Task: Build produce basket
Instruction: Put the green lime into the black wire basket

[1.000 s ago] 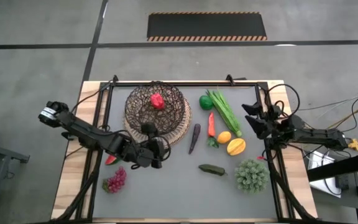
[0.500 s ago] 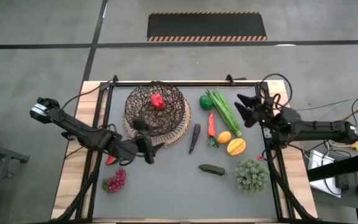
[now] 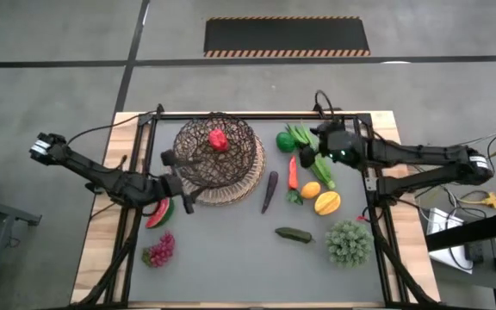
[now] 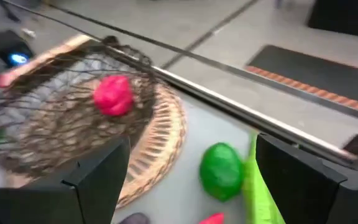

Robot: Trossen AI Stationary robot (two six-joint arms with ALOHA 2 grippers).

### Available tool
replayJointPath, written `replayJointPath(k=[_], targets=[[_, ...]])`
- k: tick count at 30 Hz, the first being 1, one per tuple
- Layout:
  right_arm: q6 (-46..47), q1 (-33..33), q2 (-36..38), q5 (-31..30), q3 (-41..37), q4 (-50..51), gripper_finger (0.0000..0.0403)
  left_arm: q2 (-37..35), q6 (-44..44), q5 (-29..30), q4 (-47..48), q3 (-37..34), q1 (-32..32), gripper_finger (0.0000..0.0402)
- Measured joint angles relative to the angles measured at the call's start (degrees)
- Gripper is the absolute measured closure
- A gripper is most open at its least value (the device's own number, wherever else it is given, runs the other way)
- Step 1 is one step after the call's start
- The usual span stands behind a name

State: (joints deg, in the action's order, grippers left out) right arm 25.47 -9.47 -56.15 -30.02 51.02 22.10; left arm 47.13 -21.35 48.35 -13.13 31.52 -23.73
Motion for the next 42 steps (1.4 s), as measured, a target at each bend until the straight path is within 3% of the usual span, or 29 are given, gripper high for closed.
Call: replayJointPath(k=[6,17,21,29,42], targets=[[-0.99,-5.05,-11.87,0.83,9.09,11.65,0.0073,-2.15,-0.29,-0.06,-0.21,-0.45,0.0,0.0085],[-9.71,-15.13,-30.78,14.71,20.81,12.44,0.0073,-2.29,-1.79,-0.06,-0.13,-0.45,0.0,0.0085],[-11.38,-18.19,-36.19,16.97,23.1,14.15,0.0073,-2.29,-1.85,-0.08,-0.08,-0.45,0.0,0.0085],[-12.84,-20.92,-42.37,21.13,23.96,14.18,0.0073,-2.29,-1.9,-0.08,-0.07,-0.45,0.0,0.0085],[-12.65,-20.9,-45.48,21.48,23.83,14.07,0.0074,-2.29,-1.88,-0.08,-0.11,-0.45,0.0,0.0085]])
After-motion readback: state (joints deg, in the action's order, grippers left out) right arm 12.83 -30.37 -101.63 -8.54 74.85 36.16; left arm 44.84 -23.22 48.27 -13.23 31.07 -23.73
